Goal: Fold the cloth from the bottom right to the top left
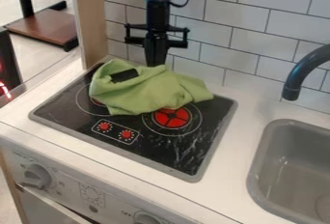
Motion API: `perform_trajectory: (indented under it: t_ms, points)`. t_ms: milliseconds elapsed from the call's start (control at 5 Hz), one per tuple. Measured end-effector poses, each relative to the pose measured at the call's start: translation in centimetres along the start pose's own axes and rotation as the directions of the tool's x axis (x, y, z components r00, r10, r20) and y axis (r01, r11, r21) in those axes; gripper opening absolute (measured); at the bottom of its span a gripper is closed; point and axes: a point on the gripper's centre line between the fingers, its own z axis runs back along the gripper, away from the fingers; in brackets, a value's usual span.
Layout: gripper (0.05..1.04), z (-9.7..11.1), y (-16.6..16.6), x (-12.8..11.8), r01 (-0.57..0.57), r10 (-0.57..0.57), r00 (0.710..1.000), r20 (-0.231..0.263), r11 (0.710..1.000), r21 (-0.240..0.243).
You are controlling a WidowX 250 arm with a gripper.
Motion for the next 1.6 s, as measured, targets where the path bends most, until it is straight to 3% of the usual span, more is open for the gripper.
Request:
perform_trajectory:
  t_ms: [200, 600, 800, 1200, 1400, 1600]
  points:
    - [0.048, -2.2, 0.1, 0.1, 0.029, -0.029, 0.999, 0.042, 1.0, 0.001]
    - [0.069, -3.2, -0.3, 0.2, 0.054, -0.053, 0.996, 0.069, 0.998, -0.023]
    - [0.214, -3.2, 0.1, 0.1, 0.046, -0.046, 0.997, 0.068, 0.999, 0.0]
    - [0.609, -3.2, 0.5, -0.1, 0.035, -0.037, 0.997, 0.061, 0.999, 0.025]
    - [0.869, -1.6, 1.1, -0.4, 0.005, -0.011, 0.995, 0.1, 0.998, 0.06]
    - [1.021, -0.3, 0.9, -0.9, -0.011, 0.006, 0.994, 0.113, 0.999, 0.042]
